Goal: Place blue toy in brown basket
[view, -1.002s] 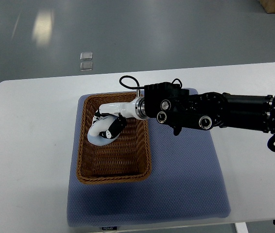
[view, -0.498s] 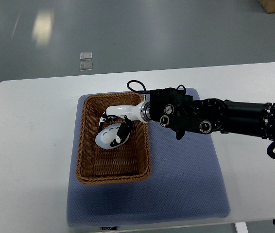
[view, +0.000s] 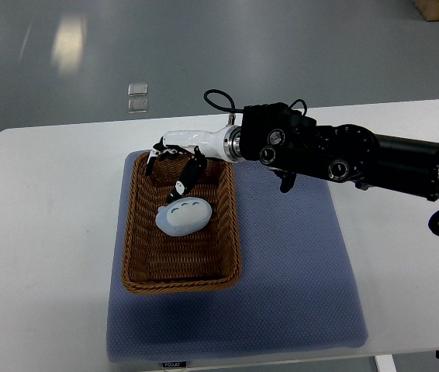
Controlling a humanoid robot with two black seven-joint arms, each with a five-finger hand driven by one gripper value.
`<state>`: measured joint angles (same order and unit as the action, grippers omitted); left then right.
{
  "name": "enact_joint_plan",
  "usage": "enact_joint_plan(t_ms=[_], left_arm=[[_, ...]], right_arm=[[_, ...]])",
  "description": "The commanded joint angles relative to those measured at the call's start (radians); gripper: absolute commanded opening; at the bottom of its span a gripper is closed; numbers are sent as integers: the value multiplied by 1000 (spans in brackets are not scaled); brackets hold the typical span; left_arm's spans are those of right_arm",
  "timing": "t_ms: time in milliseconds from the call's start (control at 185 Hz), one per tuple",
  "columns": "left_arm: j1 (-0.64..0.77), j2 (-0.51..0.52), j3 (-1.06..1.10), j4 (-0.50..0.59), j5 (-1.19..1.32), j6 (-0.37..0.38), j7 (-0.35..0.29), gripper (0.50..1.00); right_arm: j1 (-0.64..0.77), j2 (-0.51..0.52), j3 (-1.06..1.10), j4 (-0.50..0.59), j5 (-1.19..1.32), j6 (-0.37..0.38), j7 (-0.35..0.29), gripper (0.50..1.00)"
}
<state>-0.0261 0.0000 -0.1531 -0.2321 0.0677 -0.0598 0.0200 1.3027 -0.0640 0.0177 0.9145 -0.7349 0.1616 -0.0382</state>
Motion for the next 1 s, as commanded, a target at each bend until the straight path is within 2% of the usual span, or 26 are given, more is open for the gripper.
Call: enact_joint_plan(t_ms=[0, 292, 466, 590, 650, 736, 807, 996], left_arm=[[0, 0, 0, 0, 0, 0, 0, 1000], [2, 0, 0, 2, 0, 0, 0, 1000], [0, 0, 0, 2, 0, 0, 0, 1000], [2, 0, 0, 4, 0, 0, 0, 1000], [2, 0, 0, 4, 0, 0, 0, 1000], [0, 0, 0, 0, 0, 0, 0, 1000], [2, 0, 0, 0, 0, 0, 0, 1000], [2, 0, 0, 0, 0, 0, 0, 1000]], right_arm=[[-11, -36, 65, 1, 0, -1, 0, 909], [-125, -166, 367, 3, 2, 3, 0, 909], [-260, -211, 601, 0, 9, 3, 6, 909], [-359, -232, 746, -5, 117, 4, 6, 909], [-413, -246, 798, -9, 167, 3, 27, 907], [-503, -264, 866, -9, 230, 6, 99, 909], [-560, -267, 906, -11, 281, 16, 133, 909], [-691, -254, 998, -11, 477, 47, 165, 907]])
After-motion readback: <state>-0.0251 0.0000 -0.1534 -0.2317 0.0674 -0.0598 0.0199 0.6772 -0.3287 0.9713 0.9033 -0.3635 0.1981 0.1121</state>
